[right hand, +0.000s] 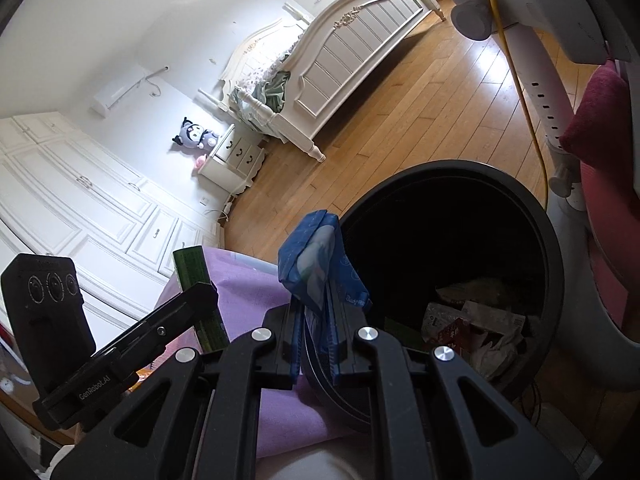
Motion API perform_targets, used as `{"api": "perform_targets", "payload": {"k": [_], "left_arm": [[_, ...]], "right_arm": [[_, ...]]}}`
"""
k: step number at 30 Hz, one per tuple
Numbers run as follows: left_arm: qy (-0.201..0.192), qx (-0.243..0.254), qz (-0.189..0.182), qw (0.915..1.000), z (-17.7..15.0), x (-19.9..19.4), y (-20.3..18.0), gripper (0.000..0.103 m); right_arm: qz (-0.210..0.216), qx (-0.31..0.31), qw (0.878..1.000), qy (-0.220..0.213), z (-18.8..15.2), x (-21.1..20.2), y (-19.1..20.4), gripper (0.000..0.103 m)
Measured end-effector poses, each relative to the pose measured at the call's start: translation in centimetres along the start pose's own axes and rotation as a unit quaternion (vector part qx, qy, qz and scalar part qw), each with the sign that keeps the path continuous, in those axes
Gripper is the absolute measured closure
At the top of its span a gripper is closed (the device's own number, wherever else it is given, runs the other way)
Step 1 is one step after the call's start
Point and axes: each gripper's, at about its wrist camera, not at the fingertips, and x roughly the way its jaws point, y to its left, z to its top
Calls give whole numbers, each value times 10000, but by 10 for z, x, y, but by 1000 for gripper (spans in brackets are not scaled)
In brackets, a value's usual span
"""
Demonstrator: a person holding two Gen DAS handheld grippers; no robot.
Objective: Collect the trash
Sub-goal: 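Carry the gum pack and wipes packet over the bin and release both, then grasp the gold foil snack bar with left gripper while right gripper grasps orange bag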
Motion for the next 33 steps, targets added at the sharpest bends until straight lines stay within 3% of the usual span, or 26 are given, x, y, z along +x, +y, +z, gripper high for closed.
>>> {"api": "perform_targets", "payload": {"k": [11,13,15,17,18,19,22,33], "left_arm": [[-10,88,51,9999,8,2,-6,71],[-71,126,110,9998,9,-3,-8,49],[-234,147,203,9994,9,-11,-10,41],[-256,152,179,9994,10,-18,-11,41],[-266,155,182,9994,10,-22,-11,41],[-295,163,209,9992,9,-27,-11,35],[-508,153,324,9981,6,-48,-8,25],[-938,-342,633,9930,-27,-135,40,24]], "right_arm": [[-167,152,9997,106,2,-1,-6,87],[-230,137,9996,122,2,-1,-5,87],[-284,89,9995,122,2,-2,-2,86],[-336,60,9994,66,0,-5,2,68],[-357,89,9993,32,-1,-6,4,52],[-345,115,9993,8,-2,-7,6,46],[-328,-9,9995,45,-6,-7,18,46],[-116,-937,9951,290,-31,12,104,46]]}}
